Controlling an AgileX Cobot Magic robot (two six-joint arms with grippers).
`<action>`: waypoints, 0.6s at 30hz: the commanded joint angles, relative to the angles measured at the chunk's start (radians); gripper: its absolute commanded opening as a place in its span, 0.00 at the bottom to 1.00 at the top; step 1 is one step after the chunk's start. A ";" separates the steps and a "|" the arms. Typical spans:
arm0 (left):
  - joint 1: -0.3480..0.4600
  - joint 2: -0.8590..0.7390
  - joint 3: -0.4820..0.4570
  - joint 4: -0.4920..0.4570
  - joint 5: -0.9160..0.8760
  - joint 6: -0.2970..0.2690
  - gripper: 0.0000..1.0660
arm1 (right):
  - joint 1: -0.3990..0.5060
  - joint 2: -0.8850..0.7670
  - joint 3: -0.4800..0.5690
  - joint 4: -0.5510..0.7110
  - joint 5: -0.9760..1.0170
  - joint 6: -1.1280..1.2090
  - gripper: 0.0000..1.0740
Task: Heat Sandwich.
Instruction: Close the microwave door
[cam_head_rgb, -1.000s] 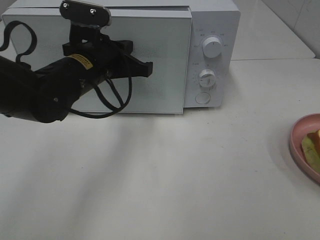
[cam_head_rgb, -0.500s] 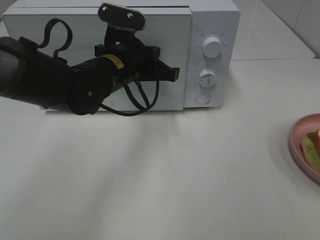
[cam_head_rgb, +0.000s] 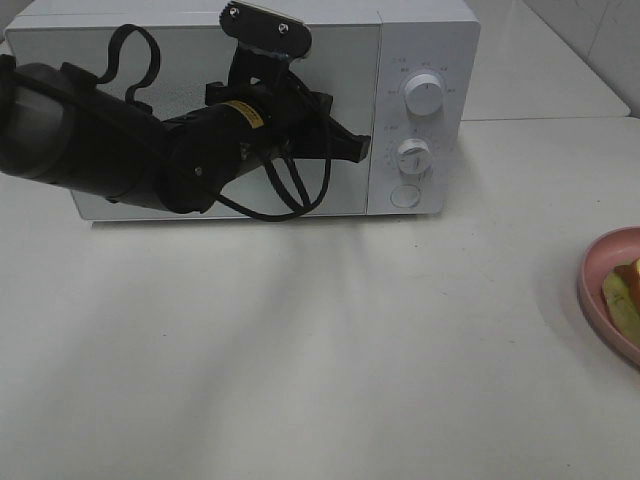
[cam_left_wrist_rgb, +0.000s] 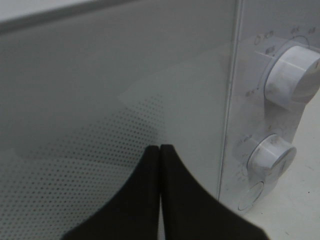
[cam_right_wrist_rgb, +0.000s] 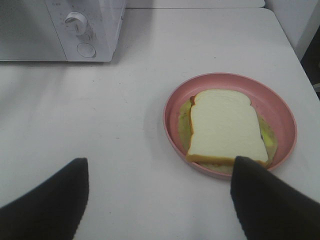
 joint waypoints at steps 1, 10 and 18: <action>0.029 0.003 -0.026 -0.069 -0.067 0.000 0.00 | -0.007 -0.026 0.003 0.000 -0.008 0.003 0.70; -0.011 -0.060 0.053 -0.066 -0.025 0.001 0.00 | -0.007 -0.026 0.003 0.000 -0.008 0.003 0.70; -0.051 -0.138 0.180 -0.075 -0.011 0.000 0.00 | -0.007 -0.026 0.003 0.000 -0.008 0.003 0.70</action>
